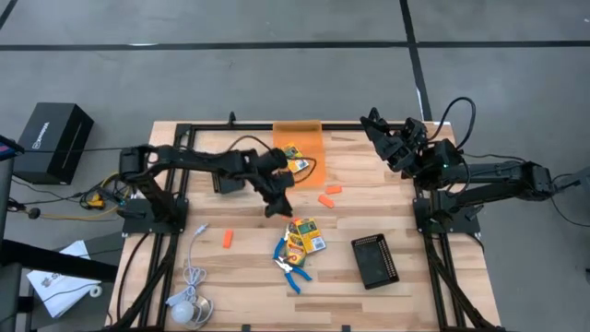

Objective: Pick & Place School Supplies
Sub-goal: Put the top yellow crayon box into the orange bin

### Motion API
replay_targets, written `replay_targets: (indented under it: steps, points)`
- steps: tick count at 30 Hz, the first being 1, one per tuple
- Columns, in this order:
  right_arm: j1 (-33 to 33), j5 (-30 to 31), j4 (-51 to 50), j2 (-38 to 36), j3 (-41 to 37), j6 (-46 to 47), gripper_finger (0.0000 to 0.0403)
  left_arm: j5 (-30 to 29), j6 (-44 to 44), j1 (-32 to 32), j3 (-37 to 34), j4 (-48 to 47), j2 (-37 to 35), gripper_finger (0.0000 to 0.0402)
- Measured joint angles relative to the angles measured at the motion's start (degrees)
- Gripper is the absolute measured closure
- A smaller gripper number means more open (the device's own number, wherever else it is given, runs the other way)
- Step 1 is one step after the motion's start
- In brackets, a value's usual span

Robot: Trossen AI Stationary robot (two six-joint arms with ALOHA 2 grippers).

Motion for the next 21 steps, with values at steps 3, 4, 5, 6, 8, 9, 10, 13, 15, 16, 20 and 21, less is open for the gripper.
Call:
replay_targets:
  steps: [3, 4, 5, 6, 8, 9, 10, 13, 15, 16, 20, 21]
  points:
    - [0.00, 0.00, 0.03, 0.00, 0.00, -0.01, 0.0143, -0.68, -1.09, -1.29, 0.00, -0.05, 2.22, 0.0246]
    - [0.00, -0.01, 0.03, 0.00, 0.00, -0.01, 0.0143, -1.10, -1.12, -1.59, 0.00, -0.11, 2.75, 0.0245]
    - [0.00, 0.00, 0.03, 0.00, 0.00, -0.01, 0.0143, -1.33, -1.12, -1.79, 0.00, 0.39, 3.27, 0.0245]
    - [0.00, 0.00, 0.03, 0.00, 0.00, -0.01, 0.0143, -1.58, -1.17, -1.82, 0.00, 0.79, 3.63, 0.0245]
    - [0.00, 0.00, 0.08, 0.00, 0.00, -0.01, 0.0143, -1.74, -1.32, -1.71, 0.00, 0.81, 4.27, 0.0247]
    - [0.00, 0.00, 0.09, 0.00, 0.00, -0.01, 0.0143, -2.16, -1.37, -1.57, 0.00, 0.82, 4.58, 0.0248]
    - [0.00, 0.00, 0.16, 0.00, 0.00, -0.01, 0.0143, -2.52, -1.44, -1.53, 0.00, 0.89, 4.95, 0.0249]
    - [0.04, 0.00, 0.30, 0.00, 0.00, -0.01, 0.0143, -2.79, -2.90, -1.21, 0.00, 1.55, 6.26, 0.0249]
    - [0.04, 0.00, 0.30, 0.00, 0.00, -0.01, 0.0143, -2.98, -4.12, -1.21, 0.00, 1.57, 7.06, 0.0247]
    - [0.04, 0.00, 0.30, 0.00, 0.00, -0.01, 0.0143, -3.00, -4.38, -1.21, 0.00, 1.98, 7.38, 0.0247]
    - [0.04, 0.00, 0.30, 0.00, 0.00, -0.28, 0.0143, -3.26, -4.68, -1.23, 0.00, 2.26, 8.32, 0.0247]
    - [0.04, 0.00, 0.30, 0.00, 0.00, -0.30, 0.0143, -3.86, -4.95, -1.23, 0.00, 2.41, 8.43, 0.0247]
